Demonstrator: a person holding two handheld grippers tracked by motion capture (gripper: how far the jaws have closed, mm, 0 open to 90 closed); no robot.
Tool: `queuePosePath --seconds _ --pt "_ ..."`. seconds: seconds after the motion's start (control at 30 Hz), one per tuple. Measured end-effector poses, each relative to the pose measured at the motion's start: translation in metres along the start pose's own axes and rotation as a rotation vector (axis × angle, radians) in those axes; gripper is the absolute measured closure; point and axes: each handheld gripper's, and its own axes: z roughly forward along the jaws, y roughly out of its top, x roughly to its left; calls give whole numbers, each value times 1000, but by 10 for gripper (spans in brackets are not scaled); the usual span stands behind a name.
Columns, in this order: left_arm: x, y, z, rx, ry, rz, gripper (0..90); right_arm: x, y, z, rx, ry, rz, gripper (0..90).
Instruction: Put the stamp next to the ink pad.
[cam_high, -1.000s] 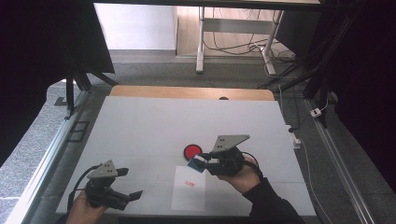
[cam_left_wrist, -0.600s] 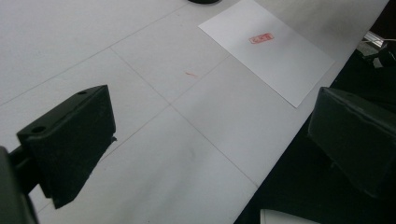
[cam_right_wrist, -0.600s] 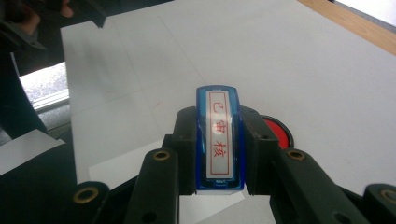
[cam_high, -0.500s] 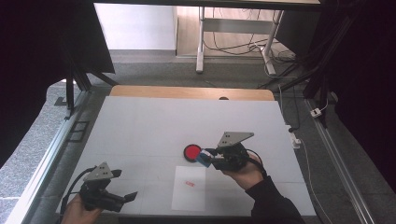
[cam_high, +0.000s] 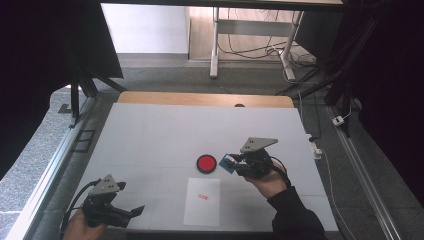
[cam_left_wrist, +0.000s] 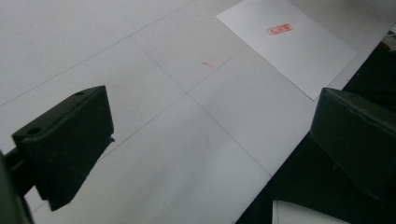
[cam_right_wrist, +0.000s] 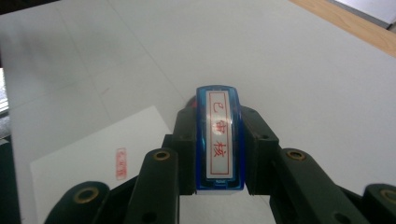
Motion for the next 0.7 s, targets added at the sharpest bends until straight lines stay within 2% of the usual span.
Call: queuePosePath --seconds 0.43,0.7 --pt "0 -1 -1 2 5 1 0 -19 -13 2 46 -105 21 704" --pt "-1 -1 -2 0 6 2 0 -31 -24 5 98 -178 24 704"
